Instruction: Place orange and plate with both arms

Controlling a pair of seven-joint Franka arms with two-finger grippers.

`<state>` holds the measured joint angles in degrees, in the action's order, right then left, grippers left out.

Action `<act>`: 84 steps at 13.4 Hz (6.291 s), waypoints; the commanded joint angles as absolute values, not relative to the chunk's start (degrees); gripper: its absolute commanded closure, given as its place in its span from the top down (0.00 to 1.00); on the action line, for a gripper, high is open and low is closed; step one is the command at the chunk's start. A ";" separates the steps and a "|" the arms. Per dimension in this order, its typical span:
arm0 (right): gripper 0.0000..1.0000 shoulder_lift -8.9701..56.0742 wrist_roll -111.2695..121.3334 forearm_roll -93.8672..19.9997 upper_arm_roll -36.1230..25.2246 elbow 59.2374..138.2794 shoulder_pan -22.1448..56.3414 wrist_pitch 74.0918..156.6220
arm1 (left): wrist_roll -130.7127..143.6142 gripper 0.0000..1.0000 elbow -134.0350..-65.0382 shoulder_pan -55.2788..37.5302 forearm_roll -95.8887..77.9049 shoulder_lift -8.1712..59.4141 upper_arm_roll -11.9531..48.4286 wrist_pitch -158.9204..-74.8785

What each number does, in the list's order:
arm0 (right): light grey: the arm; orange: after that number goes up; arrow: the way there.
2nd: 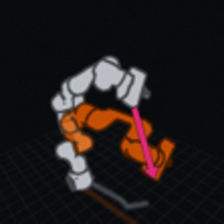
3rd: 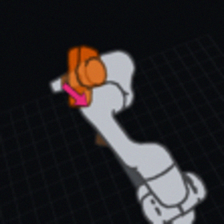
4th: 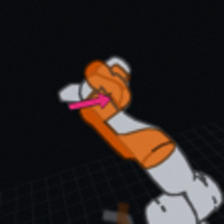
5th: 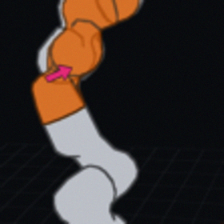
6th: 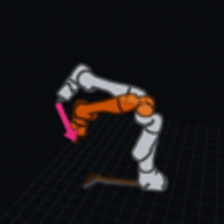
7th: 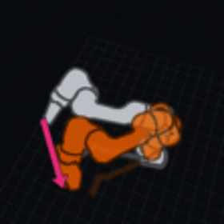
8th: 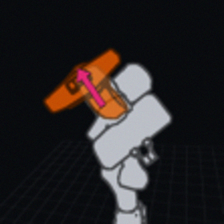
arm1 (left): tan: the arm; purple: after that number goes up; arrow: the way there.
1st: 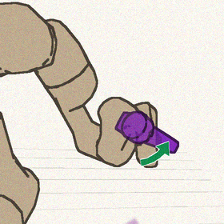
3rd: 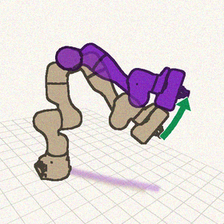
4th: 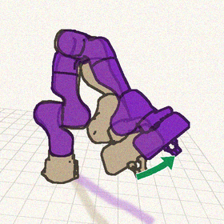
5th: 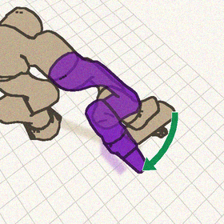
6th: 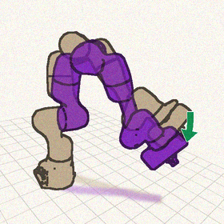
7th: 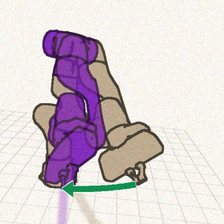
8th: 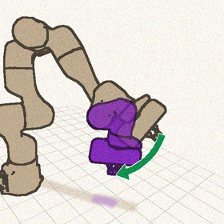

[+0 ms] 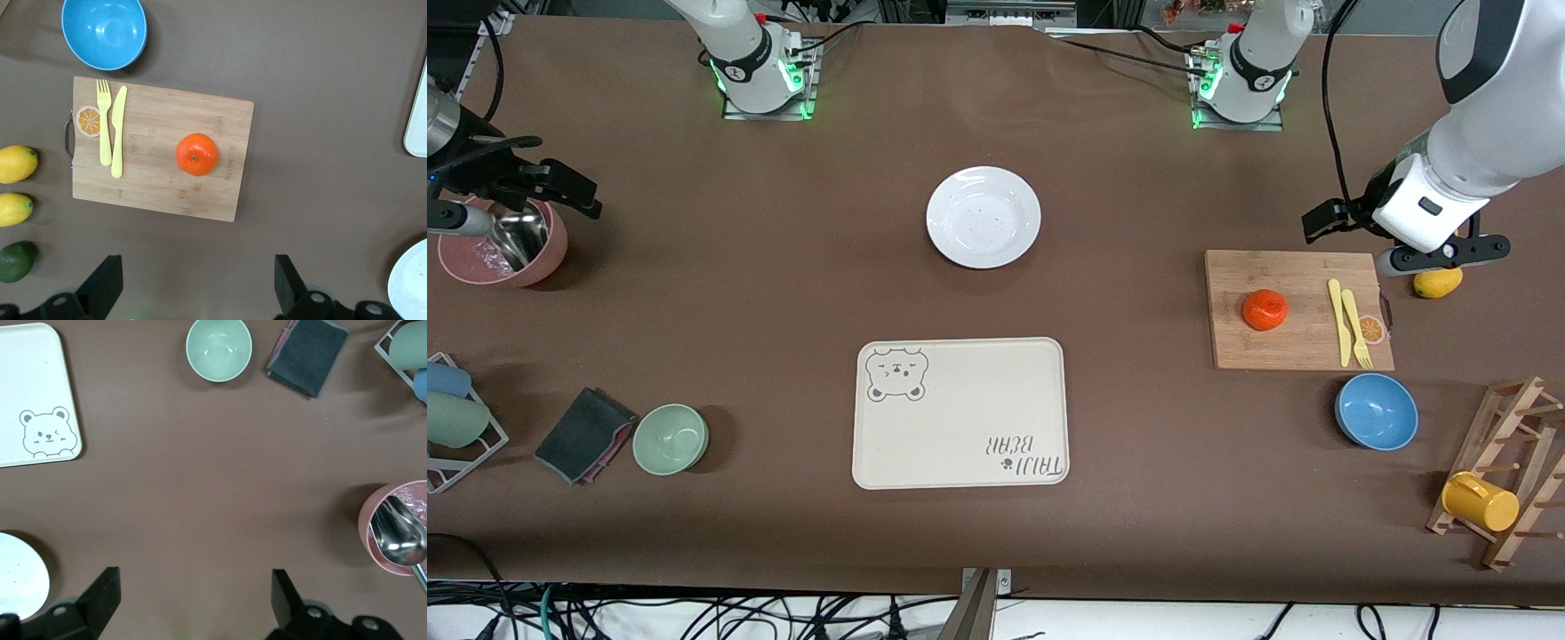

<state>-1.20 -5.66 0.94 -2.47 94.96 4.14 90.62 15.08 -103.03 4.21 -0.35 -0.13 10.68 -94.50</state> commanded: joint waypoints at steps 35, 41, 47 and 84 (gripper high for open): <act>1.00 -1.05 -4.92 0.18 -1.93 93.52 4.13 88.42 | 14.41 1.00 -100.46 6.68 0.18 0.09 10.90 -93.60; 1.00 -1.05 -4.83 0.17 -1.93 93.52 4.13 87.98 | 14.33 1.00 -100.72 8.17 0.00 0.35 10.99 -94.30; 1.00 -1.05 -4.83 0.09 -1.93 93.52 4.13 87.72 | 14.50 1.00 -112.65 8.52 0.17 2.10 10.81 -107.72; 1.00 0.61 -4.75 0.00 -2.11 93.60 4.22 84.91 | 16.34 0.00 -124.19 2.31 -15.36 7.37 22.15 -137.99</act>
